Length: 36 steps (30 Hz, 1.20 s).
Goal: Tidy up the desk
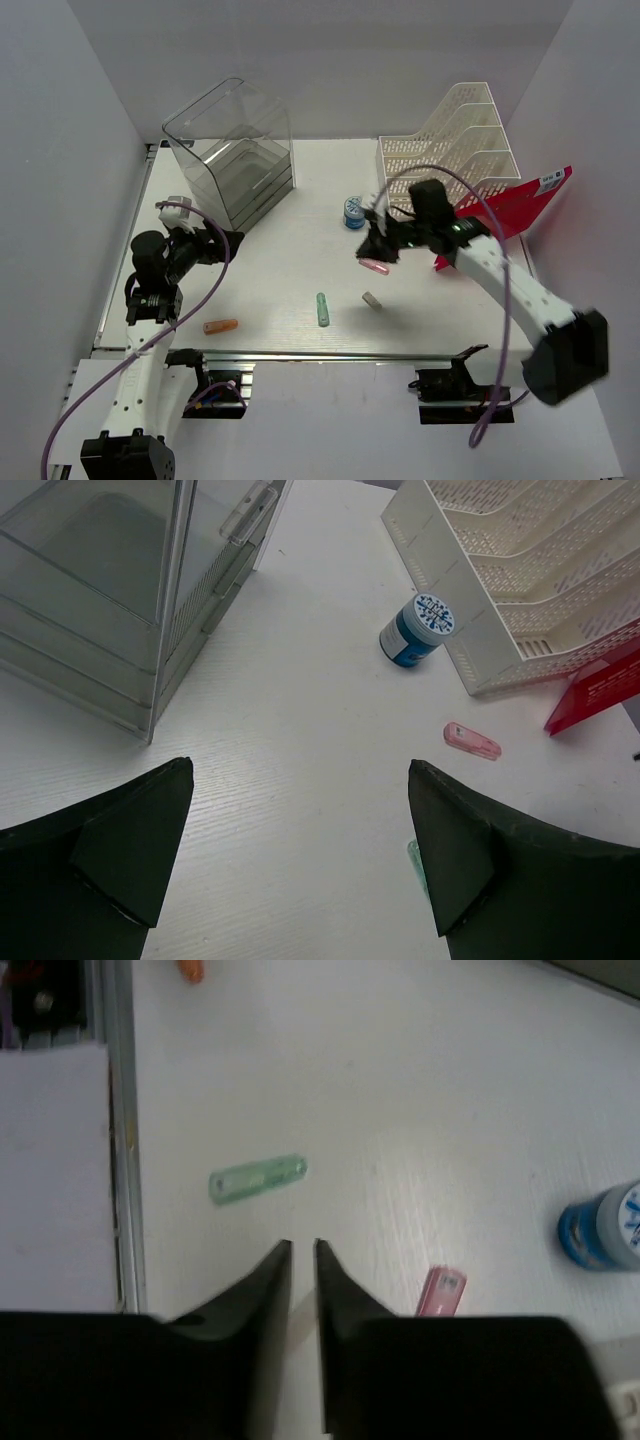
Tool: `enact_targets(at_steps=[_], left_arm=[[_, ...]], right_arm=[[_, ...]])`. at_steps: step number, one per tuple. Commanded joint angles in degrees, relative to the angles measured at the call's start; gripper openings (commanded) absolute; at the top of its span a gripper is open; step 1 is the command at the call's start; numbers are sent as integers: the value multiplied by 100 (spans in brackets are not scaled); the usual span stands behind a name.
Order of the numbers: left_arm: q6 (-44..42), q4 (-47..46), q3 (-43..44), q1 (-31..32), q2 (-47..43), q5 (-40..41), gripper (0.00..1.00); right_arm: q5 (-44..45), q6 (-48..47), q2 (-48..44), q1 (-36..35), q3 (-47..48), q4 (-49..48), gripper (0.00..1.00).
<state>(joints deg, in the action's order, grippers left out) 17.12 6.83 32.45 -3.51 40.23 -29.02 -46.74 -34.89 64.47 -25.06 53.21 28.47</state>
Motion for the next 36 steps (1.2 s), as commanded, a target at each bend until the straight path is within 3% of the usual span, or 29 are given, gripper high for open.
enact_targets(at_steps=[1,2,4,5,7,8,9,12,15,16,18,19,22,25,29,32,36], left_arm=[[-86,-24,139,17,-23,89,97],[-87,-33,130,17,-41,89,96],[-104,-94,104,17,-129,115,95],[-104,-112,104,17,-164,133,94],[-104,-121,87,17,-234,212,93],[-113,-138,78,17,-296,238,93],[-104,-164,60,17,-340,291,93],[-78,-261,-1,17,-446,291,92],[-25,-375,-37,17,-376,186,87],[88,-454,-63,17,-349,38,73],[273,-891,-160,17,-156,-182,52],[535,-1059,-151,69,-34,-357,30],[1316,-1588,-239,70,493,-886,18],[1513,-1370,103,350,741,-730,23],[1645,-939,464,789,784,69,47],[1732,-718,587,1264,960,692,55],[2119,-437,596,1923,1162,1827,58]], right_arm=[[1155,780,1328,-631,1189,-833,10],[1298,983,1906,-736,1470,-991,0],[1334,1886,2410,-948,2217,-1463,3],[1317,2229,2909,-939,2437,-1632,20],[1098,3231,3403,-948,3138,-1879,31],[1036,3435,3858,-931,3369,-2054,42],[896,4081,4089,-948,3580,-2152,47],[798,4596,4775,-940,4275,-2311,58],[1165,4685,5181,-940,4715,-2197,60],[1306,4659,5216,-922,4760,-2162,60],[1718,4501,5278,-887,4883,-1978,64],[1808,4404,5226,-887,4892,-1925,66],[1915,4377,4963,-764,4761,-1740,70],[1879,4447,4533,-606,4409,-1696,70],[1801,4614,4180,-421,4084,-1660,68],[1774,4781,3890,-272,3785,-1748,65],[1747,4957,3364,-131,3066,-2003,62]])
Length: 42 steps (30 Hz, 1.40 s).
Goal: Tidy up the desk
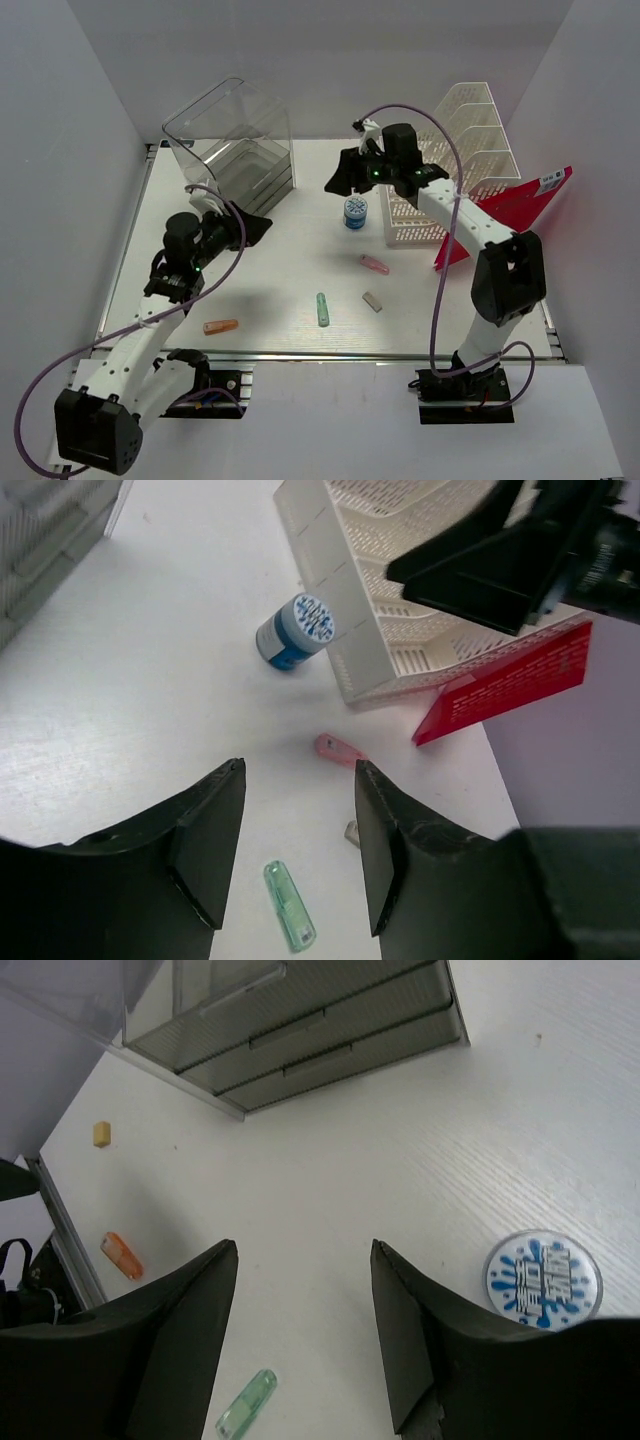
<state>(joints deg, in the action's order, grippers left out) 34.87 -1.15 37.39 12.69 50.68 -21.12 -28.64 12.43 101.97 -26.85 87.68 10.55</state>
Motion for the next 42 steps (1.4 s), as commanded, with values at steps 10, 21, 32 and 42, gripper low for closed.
enact_targets(at_steps=[10,21,32,42], left_arm=[[-76,1142,682,1078,-110,2622,64],[-489,2083,84,1078,-1455,2904,89],[-1000,2828,795,1078,-235,1928,90],[-728,2154,1488,1332,1206,1225,95]], right_arm=[[-606,602,-478,145,-535,-466,60],[-1329,1431,1553,22,1610,-591,58],[1984,-2576,1703,101,2957,2073,89],[1135,-2606,-457,233,672,1116,80]])
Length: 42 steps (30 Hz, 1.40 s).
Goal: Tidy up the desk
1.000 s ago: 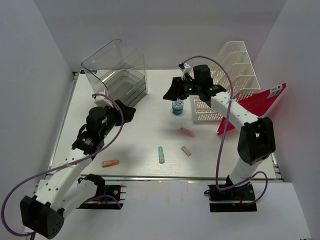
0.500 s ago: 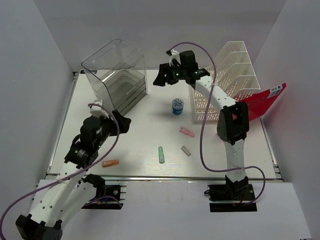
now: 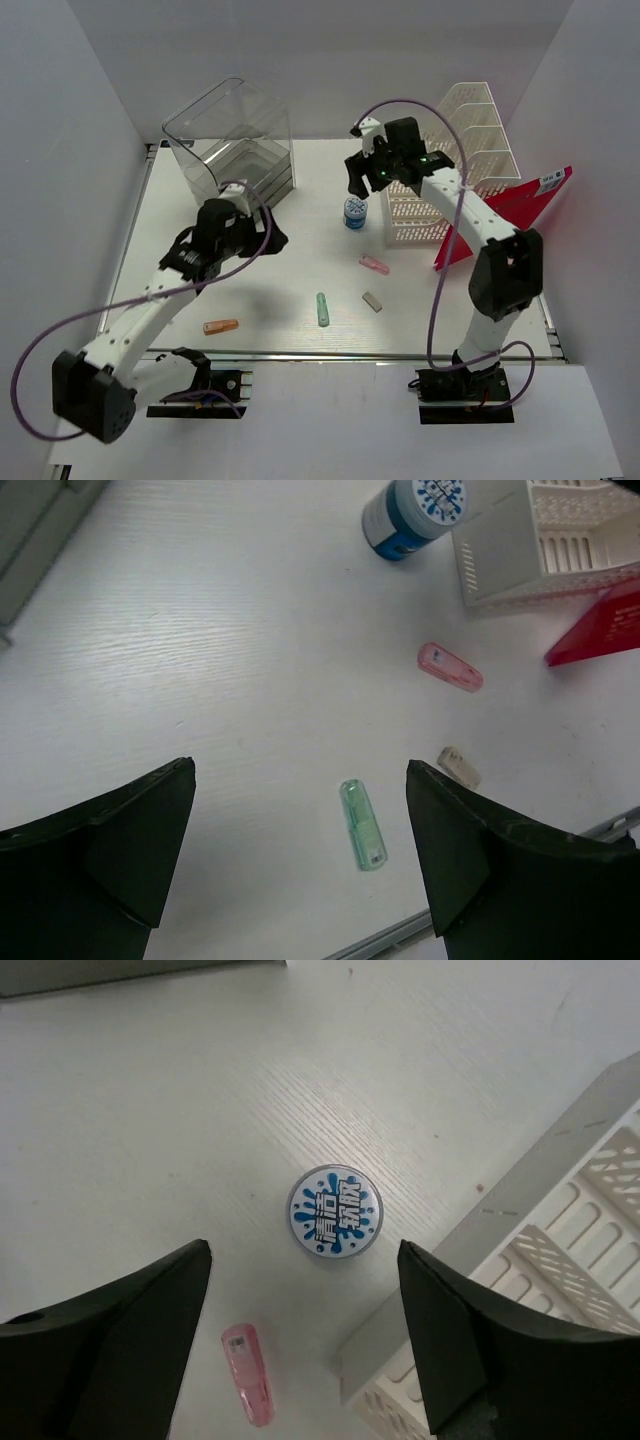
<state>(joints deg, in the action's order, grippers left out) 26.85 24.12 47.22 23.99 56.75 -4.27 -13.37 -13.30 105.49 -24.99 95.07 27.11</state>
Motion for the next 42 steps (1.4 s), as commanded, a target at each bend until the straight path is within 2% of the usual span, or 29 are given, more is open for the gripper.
enact_targets(at_steps=[1,3,6,7,8,9,10,11,12,13,15,16,17,20,26,29,35,42], left_arm=[[49,-486,629,359,983,-443,95],[-74,-610,901,545,1345,-347,95],[-398,-951,1446,922,2040,-5,94],[-513,-1144,1570,1019,2190,75,93],[-601,-1364,1579,1212,2443,215,93],[-767,-1801,1597,1292,2576,338,90],[-882,-1979,1667,1380,2726,609,83],[-970,-2138,1720,1468,2892,716,79],[-1110,-2218,1825,1608,3268,804,74],[-1173,-2297,2104,1679,3481,997,69],[-1252,-2271,2404,1836,4033,1182,70],[-1261,-2271,2545,1838,4185,1366,72],[-1296,-2245,2807,1916,4308,1472,80],[-1568,-2271,3212,2057,4686,1876,89],[-1903,-1798,4433,2224,5723,2281,97],[-1973,-1709,4847,2295,6128,2571,98],[-2000,-1489,5288,2356,6699,2870,98],[-1929,-1147,5640,2251,7165,3002,98]], right_arm=[[-517,98,-1133,134,-146,-540,73],[-990,152,-1503,152,-242,-540,66],[-1370,231,-2468,240,-523,-680,45],[-1388,275,-2672,267,-690,-725,31],[-1371,397,-2831,267,-796,-786,23],[-1327,477,-3154,310,-901,-926,15],[-1274,556,-3314,311,-1041,-1023,1],[-1169,687,-3455,346,-1313,-1093,0],[-1081,767,-3717,372,-1454,-1259,0],[-1011,837,-3859,390,-1613,-1366,5],[-852,969,-4184,521,-2026,-1568,8],[-800,987,-4282,548,-2140,-1717,16],[-677,996,-4344,618,-2281,-1736,17],[-518,1048,-4502,794,-2422,-1744,24],[-939,1286,-4625,1119,-2634,-1938,30],[-1045,1479,-4660,1242,-2686,-1947,39],[-1291,1585,-4705,1453,-2695,-1929,43],[-1493,1708,-4687,1611,-2642,-1912,44]])
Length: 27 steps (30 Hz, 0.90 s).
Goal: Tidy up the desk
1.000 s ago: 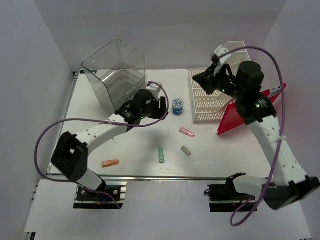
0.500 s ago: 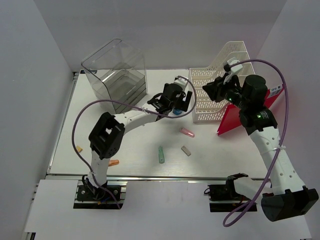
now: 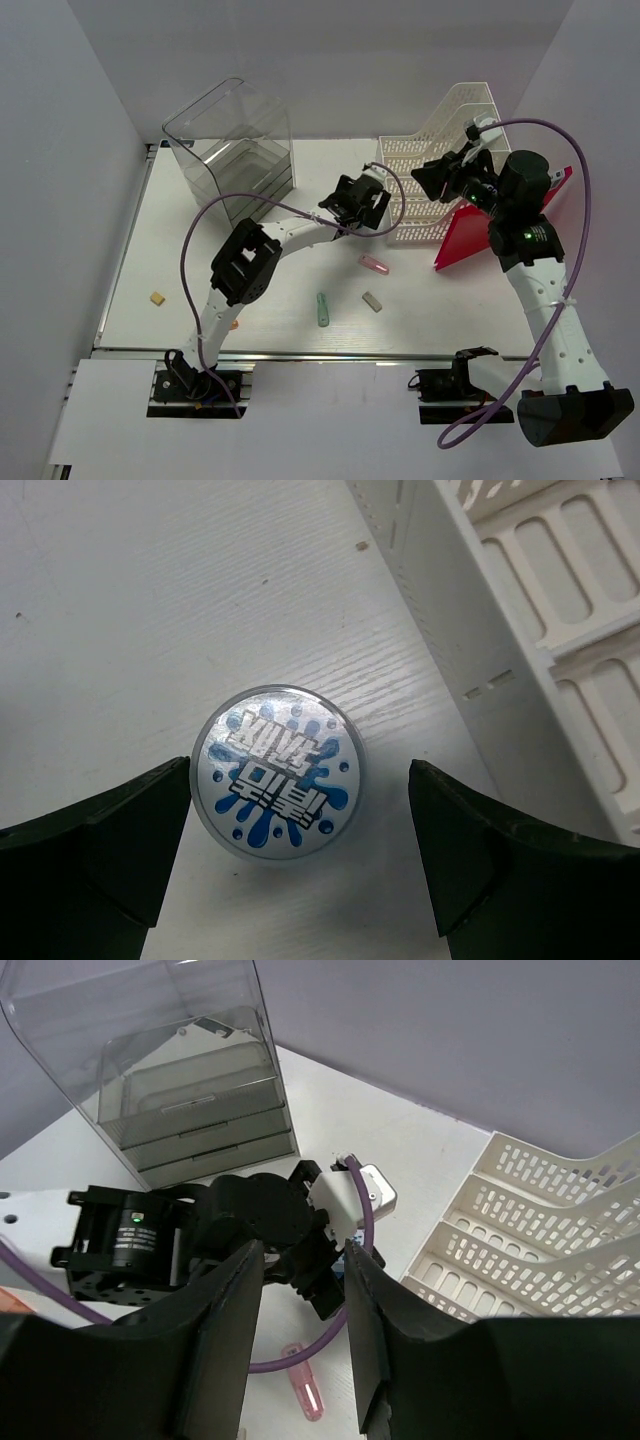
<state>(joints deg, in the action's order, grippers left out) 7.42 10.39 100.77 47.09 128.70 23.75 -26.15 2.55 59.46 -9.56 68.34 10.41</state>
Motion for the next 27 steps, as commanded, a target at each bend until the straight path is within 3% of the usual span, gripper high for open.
enact_targets(at_steps=[1,6,13,16,17,19,20,21,23,27], left_arm=[[66,305,390,-60,14,192,98],[14,551,759,-112,304,332,96],[23,674,795,-112,322,262,79],[23,719,778,-112,331,113,61],[31,719,743,-112,322,86,46],[49,719,646,-112,209,-10,28],[66,719,550,-112,129,-19,7],[93,640,253,-112,-2,-37,0],[102,465,-257,-112,-607,-168,0],[-257,-378,-2371,-42,-2180,-380,0]], right_arm=[[-241,149,-75,95,13,-250,44],[-346,185,-66,200,-4,-250,44],[-478,211,-22,288,22,-268,44],[-540,185,-14,341,39,-251,44],[-540,167,-14,341,31,-224,44],[-549,97,13,376,66,-154,44],[-540,71,22,376,92,-110,44],[-505,-16,65,385,188,-58,43],[-470,-87,127,402,311,83,40],[-505,-175,486,403,820,285,26]])
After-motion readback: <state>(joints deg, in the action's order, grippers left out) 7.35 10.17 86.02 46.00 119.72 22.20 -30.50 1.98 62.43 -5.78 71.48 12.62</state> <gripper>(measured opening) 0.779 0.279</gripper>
